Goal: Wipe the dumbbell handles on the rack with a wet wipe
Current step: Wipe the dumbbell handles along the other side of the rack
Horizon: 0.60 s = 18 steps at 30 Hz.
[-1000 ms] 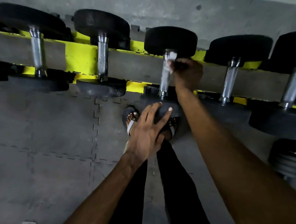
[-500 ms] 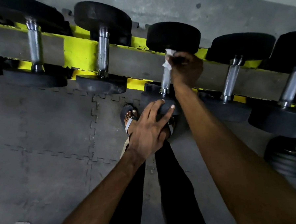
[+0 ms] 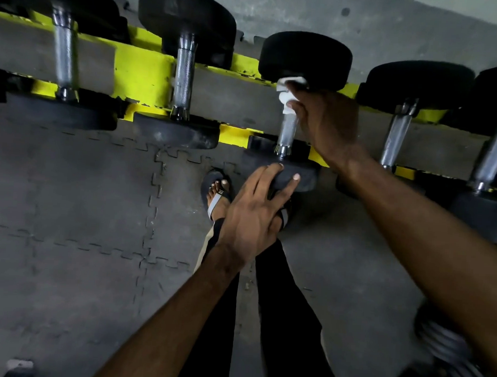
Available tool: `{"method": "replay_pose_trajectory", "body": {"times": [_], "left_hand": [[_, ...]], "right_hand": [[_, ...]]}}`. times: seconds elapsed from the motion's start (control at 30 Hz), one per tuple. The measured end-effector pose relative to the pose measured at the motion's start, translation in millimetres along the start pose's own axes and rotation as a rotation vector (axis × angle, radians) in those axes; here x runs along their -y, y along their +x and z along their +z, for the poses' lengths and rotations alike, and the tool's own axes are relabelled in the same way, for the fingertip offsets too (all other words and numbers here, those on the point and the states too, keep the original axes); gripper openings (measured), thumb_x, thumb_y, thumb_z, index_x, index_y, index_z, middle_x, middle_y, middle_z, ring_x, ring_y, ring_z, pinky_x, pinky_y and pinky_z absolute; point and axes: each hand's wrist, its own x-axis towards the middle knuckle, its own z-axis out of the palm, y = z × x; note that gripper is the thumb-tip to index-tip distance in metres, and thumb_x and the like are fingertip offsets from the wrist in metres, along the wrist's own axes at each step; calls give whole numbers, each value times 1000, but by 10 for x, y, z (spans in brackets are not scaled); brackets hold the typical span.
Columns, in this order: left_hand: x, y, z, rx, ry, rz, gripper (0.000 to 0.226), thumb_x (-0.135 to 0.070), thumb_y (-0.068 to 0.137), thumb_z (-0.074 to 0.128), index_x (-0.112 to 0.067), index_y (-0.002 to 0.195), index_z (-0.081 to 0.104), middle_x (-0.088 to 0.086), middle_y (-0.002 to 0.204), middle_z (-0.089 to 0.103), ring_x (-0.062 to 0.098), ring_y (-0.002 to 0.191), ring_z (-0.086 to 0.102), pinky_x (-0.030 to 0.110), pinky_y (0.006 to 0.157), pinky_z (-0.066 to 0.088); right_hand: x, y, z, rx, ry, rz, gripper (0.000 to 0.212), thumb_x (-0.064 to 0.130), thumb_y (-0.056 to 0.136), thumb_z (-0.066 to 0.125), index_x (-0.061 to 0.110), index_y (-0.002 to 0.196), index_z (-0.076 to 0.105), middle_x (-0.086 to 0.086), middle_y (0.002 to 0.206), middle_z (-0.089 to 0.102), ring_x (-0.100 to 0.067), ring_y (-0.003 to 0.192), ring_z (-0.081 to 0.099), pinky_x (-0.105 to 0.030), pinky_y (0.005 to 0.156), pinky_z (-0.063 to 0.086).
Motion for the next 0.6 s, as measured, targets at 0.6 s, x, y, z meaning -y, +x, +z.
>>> {"method": "replay_pose_trajectory", "body": {"times": [0.6], "left_hand": [[-19, 3, 14, 6, -16, -26, 91, -9, 66, 72, -21, 153, 47, 17, 156, 34, 36, 145, 28, 43, 117, 32]], "right_hand": [[228, 119, -83, 390, -94, -165, 20, 26, 92, 61, 11, 101, 69, -16, 104, 70, -38, 98, 67, -39, 77, 50]]}}
